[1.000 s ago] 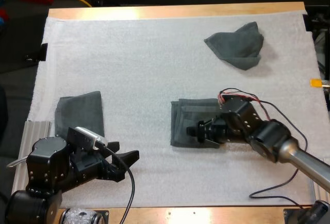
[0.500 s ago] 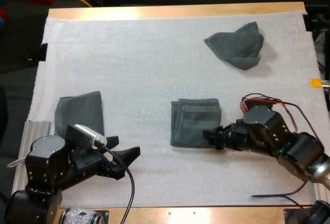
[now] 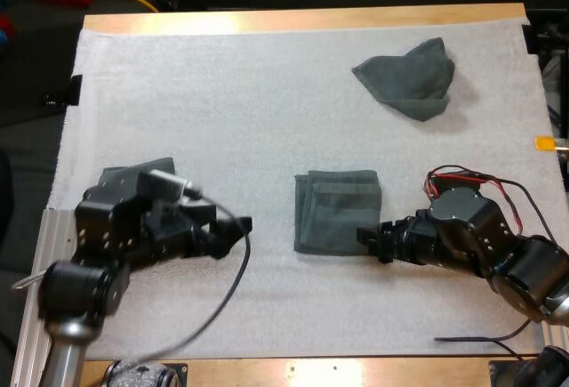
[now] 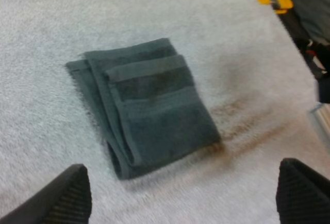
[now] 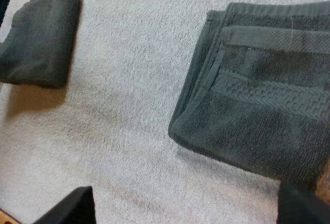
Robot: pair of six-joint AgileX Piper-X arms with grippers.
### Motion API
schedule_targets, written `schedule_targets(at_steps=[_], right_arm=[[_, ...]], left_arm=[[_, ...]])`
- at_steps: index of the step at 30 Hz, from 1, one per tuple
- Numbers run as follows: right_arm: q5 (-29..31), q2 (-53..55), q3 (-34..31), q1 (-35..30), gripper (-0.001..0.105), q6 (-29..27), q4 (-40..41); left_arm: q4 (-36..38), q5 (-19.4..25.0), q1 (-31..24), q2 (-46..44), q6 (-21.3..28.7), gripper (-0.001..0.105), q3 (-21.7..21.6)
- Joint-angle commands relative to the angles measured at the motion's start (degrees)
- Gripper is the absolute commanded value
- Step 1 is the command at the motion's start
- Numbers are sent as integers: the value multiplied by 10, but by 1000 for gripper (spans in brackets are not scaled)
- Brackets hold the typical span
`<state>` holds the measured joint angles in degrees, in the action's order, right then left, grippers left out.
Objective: Pick towel from pile, fold and stack
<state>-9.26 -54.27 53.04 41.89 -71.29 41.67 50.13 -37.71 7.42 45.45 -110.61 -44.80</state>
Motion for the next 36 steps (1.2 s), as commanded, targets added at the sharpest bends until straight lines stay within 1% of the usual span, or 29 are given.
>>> schedule_targets(at_steps=[1, 3, 10, 17, 21, 24, 28, 31, 34, 36], right_arm=[[3, 4, 3, 1, 69, -9, 5], [3, 4, 3, 1, 69, -9, 5], [3, 4, 3, 1, 69, -9, 5], [3, 4, 3, 1, 69, -9, 5], [3, 4, 3, 1, 69, -9, 5], [4, 4, 3, 1, 69, -9, 5], [4, 4, 3, 1, 69, -9, 5], [4, 4, 3, 1, 69, -9, 5], [4, 4, 3, 1, 69, -9, 5], [4, 4, 3, 1, 69, -9, 5]], left_arm=[[-16, 1, 0, 7, -1, 71, -4], [-37, -6, 0, 44, -1, 71, -4], [-88, -10, 0, 159, -1, 71, -4], [-143, -46, 1, 278, -1, 71, -4], [-167, -75, 1, 339, -1, 71, -4], [-176, -92, 1, 371, -1, 72, -4], [-179, -100, 1, 409, -1, 72, -4], [-183, -116, 2, 434, -2, 72, -4], [-189, -114, 8, 455, -15, 72, -4], [-202, -108, 17, 469, -34, 72, -4]])
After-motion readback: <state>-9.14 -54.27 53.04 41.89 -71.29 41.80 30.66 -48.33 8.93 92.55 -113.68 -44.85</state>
